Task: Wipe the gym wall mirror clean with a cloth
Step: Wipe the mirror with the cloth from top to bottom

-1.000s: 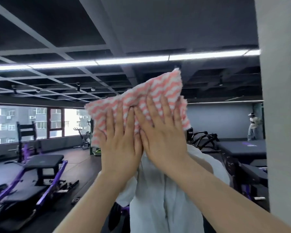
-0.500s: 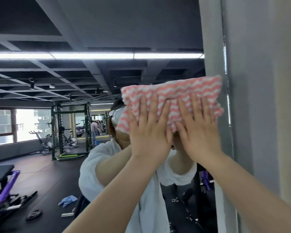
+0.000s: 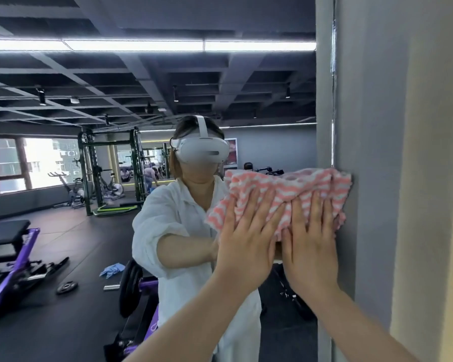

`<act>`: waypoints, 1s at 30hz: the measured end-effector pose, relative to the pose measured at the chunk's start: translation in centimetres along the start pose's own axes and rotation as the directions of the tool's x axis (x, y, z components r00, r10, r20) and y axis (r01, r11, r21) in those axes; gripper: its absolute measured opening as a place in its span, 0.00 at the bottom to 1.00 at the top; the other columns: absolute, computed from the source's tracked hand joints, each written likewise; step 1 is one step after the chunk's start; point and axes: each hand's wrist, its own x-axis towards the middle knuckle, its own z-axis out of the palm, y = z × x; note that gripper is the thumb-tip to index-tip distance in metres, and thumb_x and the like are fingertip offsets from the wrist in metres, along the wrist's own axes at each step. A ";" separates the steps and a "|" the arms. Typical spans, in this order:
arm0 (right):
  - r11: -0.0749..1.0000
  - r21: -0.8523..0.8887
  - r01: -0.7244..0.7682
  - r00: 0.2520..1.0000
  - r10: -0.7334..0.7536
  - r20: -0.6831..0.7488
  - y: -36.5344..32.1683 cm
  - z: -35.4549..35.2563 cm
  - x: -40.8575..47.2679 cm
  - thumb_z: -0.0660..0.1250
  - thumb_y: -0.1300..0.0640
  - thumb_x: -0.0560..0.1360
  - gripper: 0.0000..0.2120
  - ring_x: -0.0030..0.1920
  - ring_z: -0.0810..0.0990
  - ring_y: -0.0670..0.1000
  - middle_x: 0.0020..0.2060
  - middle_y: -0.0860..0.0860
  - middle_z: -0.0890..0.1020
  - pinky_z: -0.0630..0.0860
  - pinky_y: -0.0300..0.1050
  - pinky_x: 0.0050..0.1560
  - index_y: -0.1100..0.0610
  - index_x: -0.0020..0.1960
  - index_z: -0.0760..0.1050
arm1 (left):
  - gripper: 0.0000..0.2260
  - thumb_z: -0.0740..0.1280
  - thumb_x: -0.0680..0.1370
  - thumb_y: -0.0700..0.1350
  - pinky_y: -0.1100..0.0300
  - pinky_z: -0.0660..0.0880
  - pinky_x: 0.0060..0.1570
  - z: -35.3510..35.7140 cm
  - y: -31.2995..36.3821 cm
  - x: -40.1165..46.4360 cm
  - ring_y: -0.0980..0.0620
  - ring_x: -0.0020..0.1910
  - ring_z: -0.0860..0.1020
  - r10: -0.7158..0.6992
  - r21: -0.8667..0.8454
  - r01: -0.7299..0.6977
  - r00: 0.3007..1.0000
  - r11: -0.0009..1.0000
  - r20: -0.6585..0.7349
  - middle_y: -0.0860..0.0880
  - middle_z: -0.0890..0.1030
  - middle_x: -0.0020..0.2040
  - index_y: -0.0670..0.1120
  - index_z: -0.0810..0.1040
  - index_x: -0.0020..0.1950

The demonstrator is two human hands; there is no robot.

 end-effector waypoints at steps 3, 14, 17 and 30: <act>1.000 -0.018 0.020 1.000 -0.019 0.011 0.5 0.4 -0.8 0.38 0.43 0.82 0.28 0.73 0.54 0.64 0.74 0.65 0.59 0.60 0.67 0.66 0.57 0.76 0.55 | 0.24 0.56 0.77 0.52 0.41 0.46 0.71 -0.4 -0.3 -0.6 0.43 0.76 0.54 0.012 0.019 -0.012 1.000 1.000 0.013 0.47 0.60 0.76 0.51 0.63 0.74; 0.995 0.031 0.097 0.995 -0.095 -0.034 -2.0 -3.2 10.8 0.42 0.39 0.77 0.32 0.77 0.44 0.62 0.77 0.60 0.46 0.45 0.60 0.74 0.50 0.76 0.40 | 0.25 0.48 0.81 0.58 0.35 0.48 0.69 -3.0 -7.4 8.7 0.39 0.73 0.59 -0.032 0.149 0.048 0.994 0.988 -0.108 0.44 0.65 0.74 0.51 0.66 0.74; 0.994 0.027 0.104 0.994 -0.104 -0.010 -2.5 -4.1 12.9 0.42 0.40 0.77 0.31 0.77 0.39 0.61 0.78 0.58 0.42 0.42 0.61 0.74 0.48 0.77 0.38 | 0.24 0.52 0.80 0.56 0.35 0.53 0.68 -3.2 -7.9 10.0 0.37 0.73 0.62 -0.063 0.106 0.079 0.987 0.991 -0.146 0.42 0.66 0.74 0.49 0.67 0.74; 0.986 0.041 0.159 0.987 -0.159 -0.022 2.1 2.1 -4.0 0.39 0.46 0.84 0.28 0.74 0.50 0.67 0.73 0.68 0.52 0.58 0.67 0.67 0.61 0.77 0.50 | 0.25 0.52 0.80 0.52 0.45 0.53 0.70 0.0 0.0 -3.1 0.44 0.77 0.45 -0.044 -0.062 0.049 0.996 0.997 0.077 0.45 0.54 0.77 0.48 0.54 0.77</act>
